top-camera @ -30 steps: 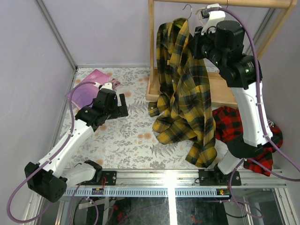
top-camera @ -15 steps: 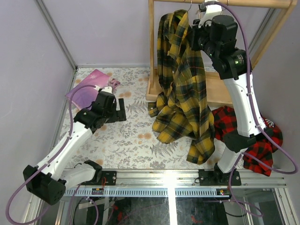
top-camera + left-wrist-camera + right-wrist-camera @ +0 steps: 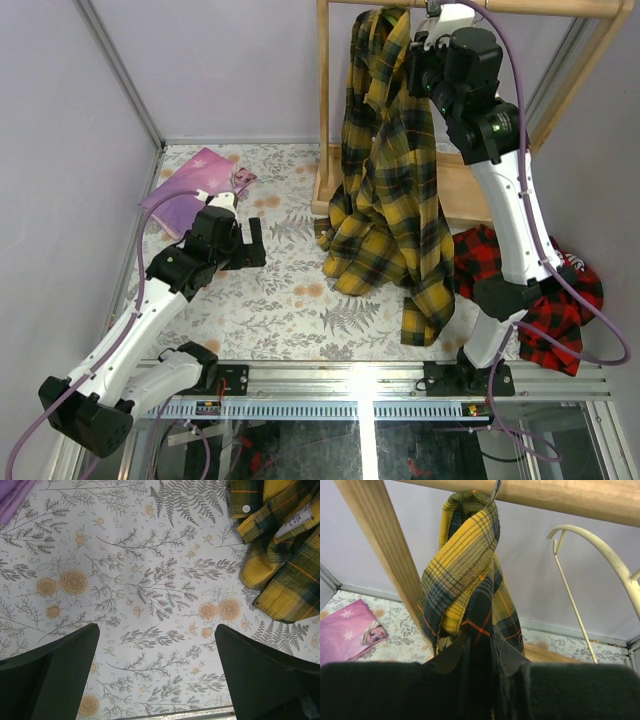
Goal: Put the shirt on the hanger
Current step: Place the hanger on the clothesline.
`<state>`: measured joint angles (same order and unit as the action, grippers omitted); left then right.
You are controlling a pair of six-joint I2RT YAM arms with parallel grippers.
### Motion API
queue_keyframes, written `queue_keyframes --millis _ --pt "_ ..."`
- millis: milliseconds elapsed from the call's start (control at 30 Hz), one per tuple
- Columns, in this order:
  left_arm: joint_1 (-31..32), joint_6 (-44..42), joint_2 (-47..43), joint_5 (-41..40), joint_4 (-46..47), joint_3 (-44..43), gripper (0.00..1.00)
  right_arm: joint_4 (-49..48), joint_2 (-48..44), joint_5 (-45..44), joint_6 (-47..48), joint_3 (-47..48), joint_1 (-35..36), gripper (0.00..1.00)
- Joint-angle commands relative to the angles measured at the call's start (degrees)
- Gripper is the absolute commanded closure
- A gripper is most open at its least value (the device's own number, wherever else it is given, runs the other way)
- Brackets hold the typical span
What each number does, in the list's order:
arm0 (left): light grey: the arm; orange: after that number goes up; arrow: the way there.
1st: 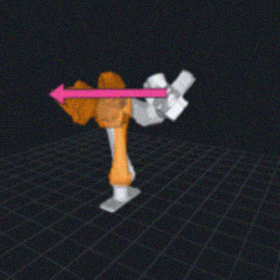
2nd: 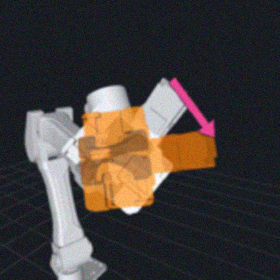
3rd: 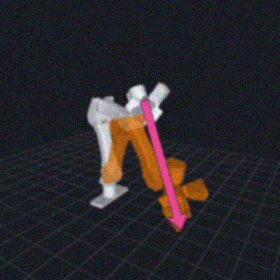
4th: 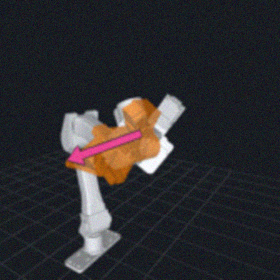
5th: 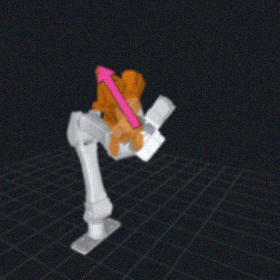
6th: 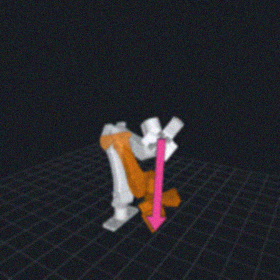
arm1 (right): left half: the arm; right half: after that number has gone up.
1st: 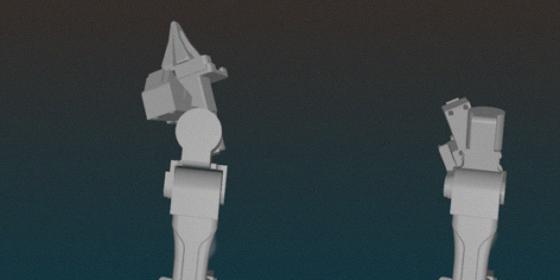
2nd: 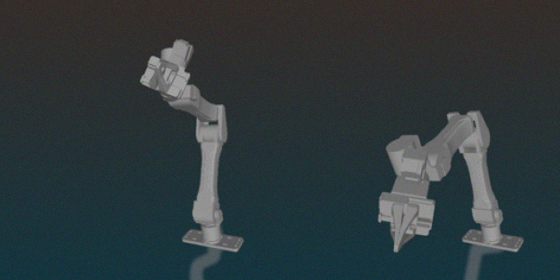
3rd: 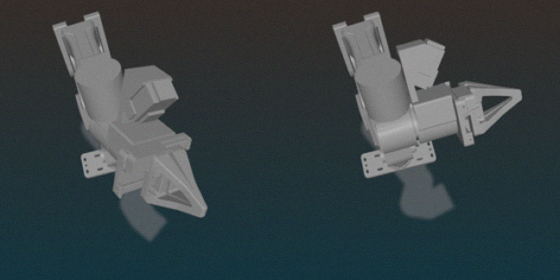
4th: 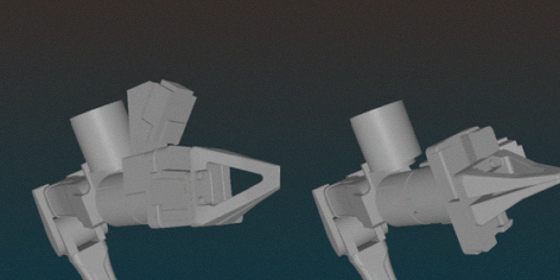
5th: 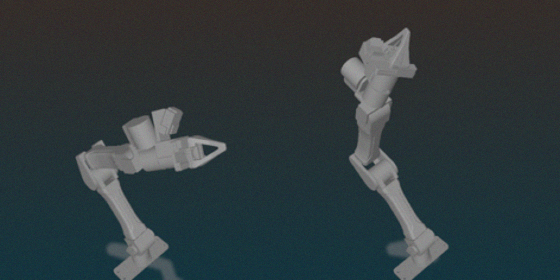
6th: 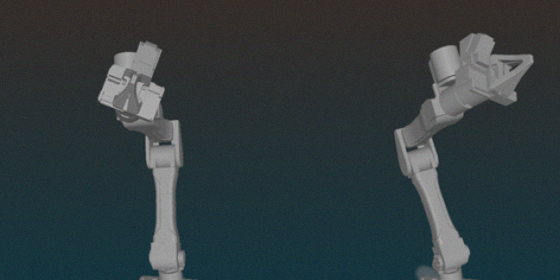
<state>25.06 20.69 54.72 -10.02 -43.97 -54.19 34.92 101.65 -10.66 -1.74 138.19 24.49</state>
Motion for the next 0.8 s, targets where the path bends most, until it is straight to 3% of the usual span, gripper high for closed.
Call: queue_keyframes --millis 0,233,300,400,467,767 --pt "-0.27 -0.63 -1.06 0.82 3.52 1.31 0.00 -11.53 2.11 -2.13 1.06 3.80 -1.17 1.00" --pt "-0.26 -0.30 -1.19 0.99 4.38 2.13 0.00 -10.27 4.56 -0.75 0.67 2.39 -2.67 0.96" --pt "-0.23 -0.29 -1.39 0.97 4.56 2.40 0.00 -10.53 3.04 0.08 0.60 -1.24 -2.62 0.87" --pt "-0.32 -0.17 -1.51 0.50 4.72 2.59 0.00 -13.03 -2.15 1.45 0.32 -9.32 -2.68 0.59" --pt "-0.27 -0.12 -1.34 0.20 4.81 2.67 0.00 -15.44 -6.88 1.80 0.28 -15.85 -2.66 0.45" --pt "-0.26 0.14 -0.17 0.01 4.90 2.69 0.00 -18.14 -27.98 4.82 -1.54 -39.71 -2.68 0.28"
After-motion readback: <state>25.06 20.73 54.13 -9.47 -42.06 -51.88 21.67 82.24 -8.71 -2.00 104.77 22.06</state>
